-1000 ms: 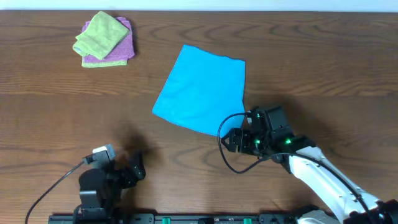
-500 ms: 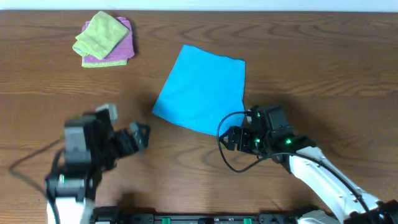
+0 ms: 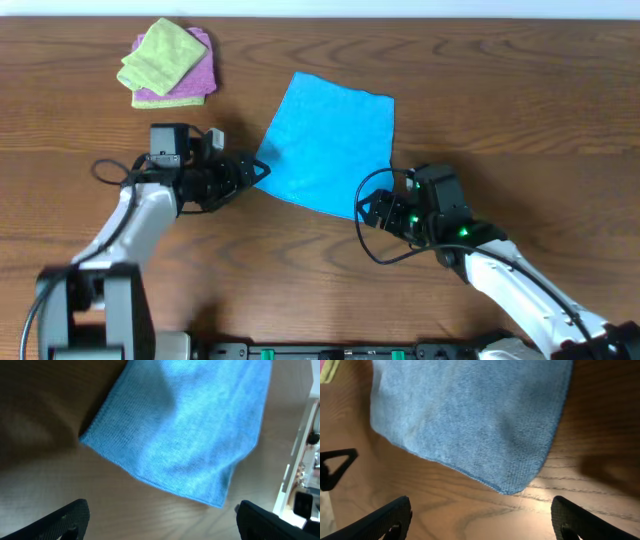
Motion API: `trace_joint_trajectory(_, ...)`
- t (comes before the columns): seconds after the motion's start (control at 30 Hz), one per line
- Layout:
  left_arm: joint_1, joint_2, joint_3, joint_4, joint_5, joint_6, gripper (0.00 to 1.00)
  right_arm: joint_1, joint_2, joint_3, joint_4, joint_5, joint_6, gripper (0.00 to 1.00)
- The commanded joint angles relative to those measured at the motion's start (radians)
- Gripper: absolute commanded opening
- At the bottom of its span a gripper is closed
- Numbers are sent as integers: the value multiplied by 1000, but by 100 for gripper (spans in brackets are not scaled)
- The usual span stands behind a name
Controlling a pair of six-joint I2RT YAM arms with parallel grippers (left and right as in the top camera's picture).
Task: Fold the cloth
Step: 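Grasp the cloth's left corner with left gripper, right corner with right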
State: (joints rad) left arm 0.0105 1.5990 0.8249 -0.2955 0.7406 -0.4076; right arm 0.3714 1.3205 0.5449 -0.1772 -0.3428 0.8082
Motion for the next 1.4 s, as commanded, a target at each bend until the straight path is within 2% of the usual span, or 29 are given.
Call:
trace_joint_trajectory(0.0, 2, 60, 10, 39, 42, -5, 95, -5, -6, -20, 10, 26, 53, 89)
trace_joint_trajectory(0.37, 2, 105, 10, 114, -124, -9, 95, -5, -6, -23, 16, 10, 60, 89)
trace_joint_trajectory(0.8, -6, 204, 10, 230, -66, -84, 95, -4, -6, -23, 54, -6, 76, 89)
trace_joint_trajectory(1.07, -89, 245, 10, 285, -69, -121, 95, -5, -6, -23, 54, -6, 78, 90)
trace_joint_trajectory(1.17, -106, 245, 10, 288, -79, -121, 100, -4, -6, -23, 54, -5, 78, 90)
trace_joint_trajectory(1.2, -109, 245, 10, 288, -79, -121, 87, -4, -6, -23, 53, -5, 78, 90)
trace_joint_trajectory(1.23, -111, 245, 10, 291, -79, -121, 80, -4, -6, -23, 53, -5, 78, 90)
trace_joint_trajectory(1.27, -111, 245, 10, 294, -79, -121, 67, -4, -6, -23, 53, -5, 78, 90)
trace_joint_trajectory(1.37, -111, 245, 10, 297, -79, -121, 46, -4, -6, -24, 34, 23, 78, 91)
